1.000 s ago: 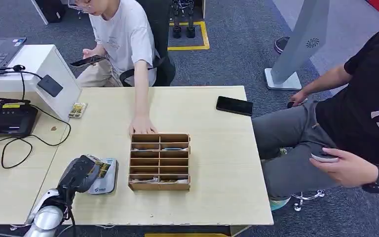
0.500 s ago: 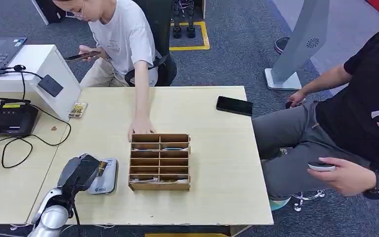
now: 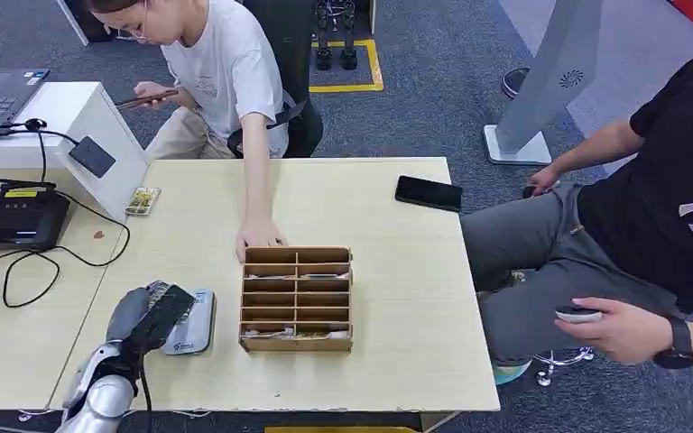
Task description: Pass the card to the sensor for recognition and then transmit it.
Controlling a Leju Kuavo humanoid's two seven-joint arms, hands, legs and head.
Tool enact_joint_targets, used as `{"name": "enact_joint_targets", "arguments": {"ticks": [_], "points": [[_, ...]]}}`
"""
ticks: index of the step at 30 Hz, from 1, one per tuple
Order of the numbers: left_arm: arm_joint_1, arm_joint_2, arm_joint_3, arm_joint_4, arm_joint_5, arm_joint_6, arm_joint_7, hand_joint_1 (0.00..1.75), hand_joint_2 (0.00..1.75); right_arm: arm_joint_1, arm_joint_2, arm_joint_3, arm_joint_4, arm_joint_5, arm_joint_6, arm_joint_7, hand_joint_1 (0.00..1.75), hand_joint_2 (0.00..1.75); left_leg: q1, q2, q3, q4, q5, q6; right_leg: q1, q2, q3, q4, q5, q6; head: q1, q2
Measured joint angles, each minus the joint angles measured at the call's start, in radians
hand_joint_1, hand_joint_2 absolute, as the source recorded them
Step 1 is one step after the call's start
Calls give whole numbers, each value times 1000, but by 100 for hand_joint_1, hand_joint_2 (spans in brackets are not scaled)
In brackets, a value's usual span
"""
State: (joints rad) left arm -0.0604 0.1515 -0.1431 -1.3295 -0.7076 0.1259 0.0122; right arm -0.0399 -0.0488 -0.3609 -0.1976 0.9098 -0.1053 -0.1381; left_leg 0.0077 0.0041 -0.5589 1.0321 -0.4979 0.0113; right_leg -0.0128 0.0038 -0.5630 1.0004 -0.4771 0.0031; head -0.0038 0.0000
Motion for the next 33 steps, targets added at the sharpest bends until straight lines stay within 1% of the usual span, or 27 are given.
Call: {"name": "enact_joint_targets", "arguments": {"ticks": [6, 11, 15, 17, 19, 21, 25, 26, 29, 33], "points": [[-1, -11, 0, 34, -47, 25, 0, 175, 175, -1, 0, -7, 0, 12, 0, -4, 0, 175, 0, 0, 0, 0, 0, 0, 0, 0, 1, 0, 0, 0, 0, 0], [-6, -24, 2, 67, -103, 61, 0, 175, 175, -2, 0, -10, 0, 25, -1, -12, 0, 175, 0, 0, 1, 0, 0, 0, 0, -1, 1, 0, 0, 0, 0, 0], [-12, -31, 8, 80, -114, 65, 0, 175, 175, -5, 0, -19, 0, 30, -3, -16, 0, 175, 0, 0, 2, 0, 0, 0, 0, -1, 2, 0, 0, 0, 0, 0], [-13, -34, 13, 84, -106, 66, -16, 175, 175, -6, 0, -24, 0, 32, -3, -20, 0, 175, 0, 0, 2, 0, 0, 0, 0, -1, 3, 0, 0, 0, 0, 0], [-12, -40, 24, 84, -49, 61, -65, 175, 175, -6, 0, -29, 0, 43, -3, -22, 0, 175, 0, 0, 2, 0, 0, 0, 0, -1, 3, 0, 0, 0, 0, 0], [-9, -49, 37, 81, 51, 35, -116, 175, 175, -6, 0, -33, 0, 50, -3, -23, 0, 175, 0, -1, 2, 0, 1, 0, 0, -1, 3, 0, 0, 0, 0, 0], [1, -70, 65, 37, 277, -22, -168, 175, 175, -5, 0, -44, 0, 64, -6, -33, 0, 175, 0, -1, 2, 0, 1, 0, 0, -1, 2, 0, 0, 0, 0, 0], [2, -73, 69, 25, 317, -32, -181, 175, 175, -6, 0, -48, 0, 65, -6, -36, 0, 175, 0, -1, 2, 0, 1, 0, 0, -1, 2, 0, 0, 0, 0, 0], [3, -81, 85, -17, 402, -42, -228, 175, 175, -6, 0, -56, 0, 67, -7, -40, 0, 175, 0, -1, 2, 0, 1, 0, 0, -1, 2, 0, 0, 0, 0, 0], [0, -90, 104, -63, 465, -35, -259, 175, 175, -6, 0, -60, 0, 82, -7, -40, 0, 175, 0, -1, 2, 0, 1, 0, 0, -1, 2, 0, 0, 0, 0, 0]]}}
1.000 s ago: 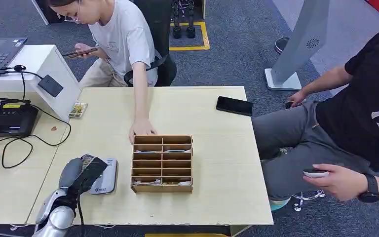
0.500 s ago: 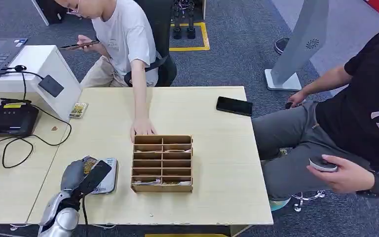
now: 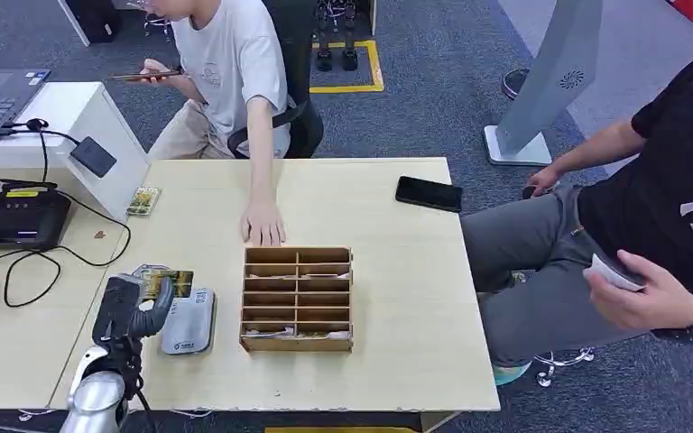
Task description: Pass the card to the sensor for recognition and then transmit it.
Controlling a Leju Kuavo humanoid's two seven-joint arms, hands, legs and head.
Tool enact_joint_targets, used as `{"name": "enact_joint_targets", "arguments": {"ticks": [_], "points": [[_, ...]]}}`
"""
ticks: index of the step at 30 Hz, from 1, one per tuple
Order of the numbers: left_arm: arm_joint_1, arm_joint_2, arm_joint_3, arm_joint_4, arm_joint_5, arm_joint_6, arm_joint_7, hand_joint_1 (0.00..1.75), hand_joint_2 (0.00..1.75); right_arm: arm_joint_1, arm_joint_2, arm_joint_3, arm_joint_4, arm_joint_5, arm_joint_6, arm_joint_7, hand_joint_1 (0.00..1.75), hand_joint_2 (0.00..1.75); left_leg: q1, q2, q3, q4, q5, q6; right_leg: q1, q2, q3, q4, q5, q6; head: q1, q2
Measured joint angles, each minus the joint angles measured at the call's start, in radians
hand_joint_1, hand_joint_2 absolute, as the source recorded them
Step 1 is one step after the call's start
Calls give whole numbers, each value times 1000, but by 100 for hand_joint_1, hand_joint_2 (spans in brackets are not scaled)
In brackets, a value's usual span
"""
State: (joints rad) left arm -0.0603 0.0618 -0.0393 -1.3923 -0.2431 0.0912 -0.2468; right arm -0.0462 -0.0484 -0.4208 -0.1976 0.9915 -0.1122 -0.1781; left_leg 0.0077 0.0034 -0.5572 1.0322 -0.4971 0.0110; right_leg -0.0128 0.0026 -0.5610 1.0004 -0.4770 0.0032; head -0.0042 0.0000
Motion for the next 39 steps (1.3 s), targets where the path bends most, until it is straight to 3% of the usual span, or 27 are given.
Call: {"name": "enact_joint_targets", "arguments": {"ticks": [11, 14, 17, 21, 24, 25, 29, 39], "points": [[-9, -10, 16, -40, 20, 4, -8, 175, 175, -1, 2, -16, 0, 2, 0, 3, 0, 175, 0, 0, 0, 0, 0, 0, 0, 0, 0, 0, 0, 0, 0, 0], [-24, -16, 27, -49, 30, 53, -47, 175, 175, -3, 3, -16, -1, 12, 2, 6, 0, 175, 0, 0, 0, 0, 0, 0, 0, 0, 0, 0, 0, 0, 0, 0], [-68, -17, 37, -51, -17, 145, -76, 175, 175, -11, 7, -16, -2, 31, 10, 15, 0, 175, 0, -1, 0, 0, 1, 0, 0, -1, 0, 0, 1, 0, 0, 0], [-137, -2, 40, -37, -299, 365, -100, 175, 175, -31, 13, -16, -6, 61, 22, 21, 0, 175, 0, -1, -1, 0, 2, -1, 0, -1, 0, 0, 2, 0, 0, 0], [-178, 29, 39, 6, -659, 563, -94, 175, 175, -47, 17, -14, -8, 80, 34, 27, 0, 175, 0, -1, 0, 0, 2, -1, 0, 0, -1, 0, 2, -1, 0, 0], [-183, 35, 40, 16, -759, 585, -95, 175, 175, -51, 18, -14, -10, 88, 38, 29, 0, 175, 0, -1, 0, 0, 2, -1, 0, 0, 0, 0, 2, -1, 0, 0], [-194, 45, 67, 52, -965, 595, -139, 175, 175, -58, 22, -13, -10, 95, 47, 31, 0, 175, 0, -1, -1, 0, 2, -1, 0, 0, -1, 0, 2, -1, 0, 0], [-222, 49, 114, 93, -1006, 597, -155, 175, 175, -59, 29, -13, -10, 108, 50, 35, 0, 175, 0, -1, -1, 0, 2, -1, 0, -1, -1, 0, 2, -1, 0, 0]]}}
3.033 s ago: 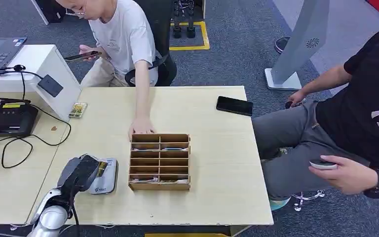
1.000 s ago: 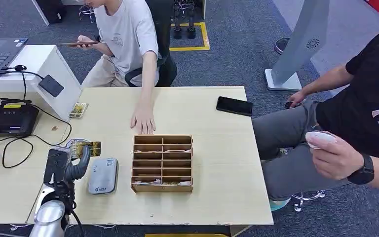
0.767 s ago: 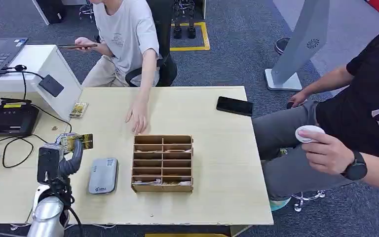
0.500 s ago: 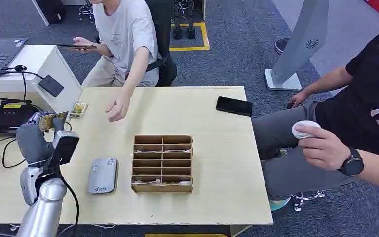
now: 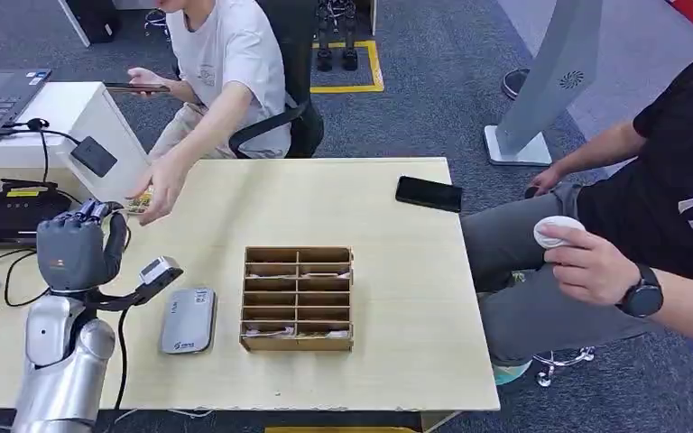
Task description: Pass the card to the sensor for recognition and then transmit it.
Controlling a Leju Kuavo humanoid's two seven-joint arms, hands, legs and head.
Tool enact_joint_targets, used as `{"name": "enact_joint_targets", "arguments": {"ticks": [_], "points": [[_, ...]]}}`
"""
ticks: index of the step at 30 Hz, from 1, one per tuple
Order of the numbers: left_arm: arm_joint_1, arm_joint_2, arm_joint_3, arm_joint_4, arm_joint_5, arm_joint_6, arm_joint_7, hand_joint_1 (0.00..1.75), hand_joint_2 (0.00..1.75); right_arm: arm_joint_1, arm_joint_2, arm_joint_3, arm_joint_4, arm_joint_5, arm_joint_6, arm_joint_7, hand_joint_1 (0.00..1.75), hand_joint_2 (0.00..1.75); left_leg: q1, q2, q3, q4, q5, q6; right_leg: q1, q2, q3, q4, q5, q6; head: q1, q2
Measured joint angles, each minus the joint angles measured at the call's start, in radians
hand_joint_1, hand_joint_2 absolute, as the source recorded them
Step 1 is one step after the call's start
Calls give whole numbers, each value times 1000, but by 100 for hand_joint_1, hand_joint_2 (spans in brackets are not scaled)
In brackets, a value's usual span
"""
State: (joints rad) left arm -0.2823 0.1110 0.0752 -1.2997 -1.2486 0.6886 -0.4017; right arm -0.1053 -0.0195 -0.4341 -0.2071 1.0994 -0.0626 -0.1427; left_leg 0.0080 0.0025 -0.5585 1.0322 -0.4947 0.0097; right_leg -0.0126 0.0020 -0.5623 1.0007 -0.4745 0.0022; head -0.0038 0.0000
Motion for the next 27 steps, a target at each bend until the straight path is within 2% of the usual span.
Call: {"name": "enact_joint_targets", "arguments": {"ticks": [10, 11, 13, 16, 27], "points": [[-7, 5, 0, 37, 18, 0, 1, 175, 175, -1, 4, 0, 0, 0, 0, 0, 0, 175, 0, 0, 0, 0, 0, 0, 0, 0, 0, 0, 0, 0, 0, 0], [-8, 6, 0, 41, 25, 0, 2, 0, 175, -1, 4, 0, 0, 0, 0, 0, 0, 175, 0, 0, 0, 0, 0, 0, 0, 0, 0, 0, 0, 0, 0, 0], [-14, 6, -3, 52, 52, 0, 5, 0, 175, -1, 4, 0, 0, 0, 0, 0, 0, 175, 0, 0, 0, 0, 0, 0, 0, 0, -1, 0, 0, 0, 0, 0], [-30, 16, -29, 79, 118, 0, 41, 0, 175, -1, 4, 0, 0, 0, 0, 0, 0, 175, 0, 0, 0, 0, 0, 0, 0, 0, -1, 0, 0, 0, 0, 0], [-54, 41, -120, 104, 222, -9, 106, 0, 175, -1, 4, -1, -1, 2, 0, 3, 0, 175, 0, 0, 0, 0, 0, 0, 0, 0, -1, 0, 0, 0, 0, 0]]}}
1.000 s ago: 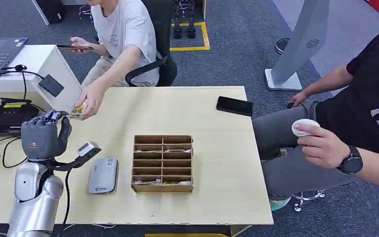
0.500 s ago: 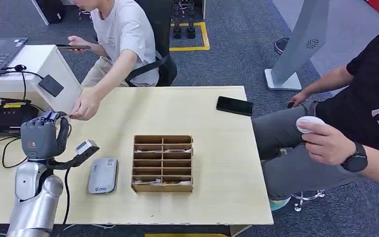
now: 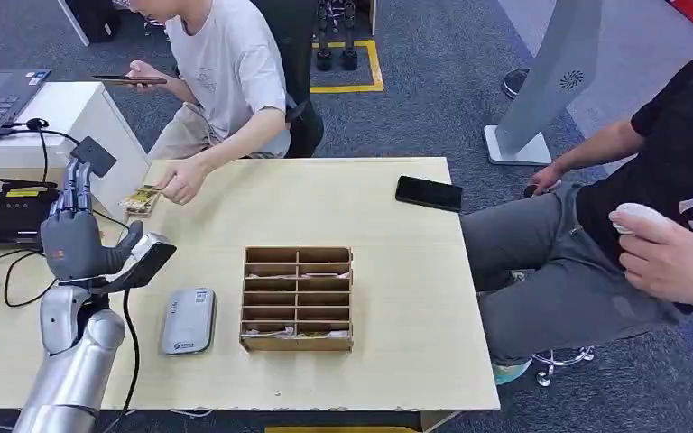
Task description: Pass the card to the sensor for recognition and then transmit it.
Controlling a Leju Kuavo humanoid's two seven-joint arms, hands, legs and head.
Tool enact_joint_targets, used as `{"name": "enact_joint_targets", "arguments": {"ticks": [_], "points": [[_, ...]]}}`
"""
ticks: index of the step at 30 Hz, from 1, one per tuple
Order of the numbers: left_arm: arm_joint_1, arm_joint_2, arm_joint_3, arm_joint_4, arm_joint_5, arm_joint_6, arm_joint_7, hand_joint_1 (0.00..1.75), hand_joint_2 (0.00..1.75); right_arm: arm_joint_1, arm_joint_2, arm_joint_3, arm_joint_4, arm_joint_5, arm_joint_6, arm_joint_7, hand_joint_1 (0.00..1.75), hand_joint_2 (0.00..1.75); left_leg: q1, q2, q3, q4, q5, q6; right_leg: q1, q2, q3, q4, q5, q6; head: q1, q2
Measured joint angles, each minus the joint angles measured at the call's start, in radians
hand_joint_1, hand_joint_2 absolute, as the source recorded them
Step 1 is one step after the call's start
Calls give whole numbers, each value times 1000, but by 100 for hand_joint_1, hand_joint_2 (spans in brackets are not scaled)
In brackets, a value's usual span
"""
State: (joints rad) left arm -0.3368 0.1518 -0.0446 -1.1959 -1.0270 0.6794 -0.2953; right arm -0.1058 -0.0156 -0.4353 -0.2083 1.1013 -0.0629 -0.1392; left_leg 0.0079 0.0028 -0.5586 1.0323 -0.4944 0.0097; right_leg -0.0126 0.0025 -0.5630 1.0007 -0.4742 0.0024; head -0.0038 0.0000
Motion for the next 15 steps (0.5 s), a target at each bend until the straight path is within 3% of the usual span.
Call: {"name": "enact_joint_targets", "arguments": {"ticks": [2, 4, 9, 12, 15], "points": [[-1, 4, -12, 0, 30, -15, 3, 0, 175, 0, 0, -1, 0, 0, 0, 0, 0, 175, 0, 0, 0, 0, 0, 0, 0, 0, 0, 0, 0, 0, 0, 0], [0, 9, -27, -2, 102, -82, -7, 0, 175, 1, 0, -3, 0, -1, -2, 2, 0, 175, 0, 0, 0, 0, 0, 0, 0, 0, 0, 0, 0, 0, 0, 0], [88, 58, -95, -126, 307, -347, -83, 0, 175, 12, -1, -24, 0, -12, -9, -10, 0, 175, 0, 2, 0, 0, 0, 0, 0, 2, 0, 0, 0, 0, 0, 0], [158, 96, -123, -214, 351, -388, -97, 0, 175, 26, -4, -34, 0, -21, -11, -19, 0, 175, 0, 1, -2, 0, -1, 0, 0, 1, -2, 0, 0, 0, 0, 0], [228, 141, -148, -309, 383, -433, -153, 0, 175, 30, -10, -47, 0, -18, -10, -18, 0, 175, 0, 2, -3, 0, -1, 0, 0, 2, -3, 0, 0, 0, 0, 0]]}}
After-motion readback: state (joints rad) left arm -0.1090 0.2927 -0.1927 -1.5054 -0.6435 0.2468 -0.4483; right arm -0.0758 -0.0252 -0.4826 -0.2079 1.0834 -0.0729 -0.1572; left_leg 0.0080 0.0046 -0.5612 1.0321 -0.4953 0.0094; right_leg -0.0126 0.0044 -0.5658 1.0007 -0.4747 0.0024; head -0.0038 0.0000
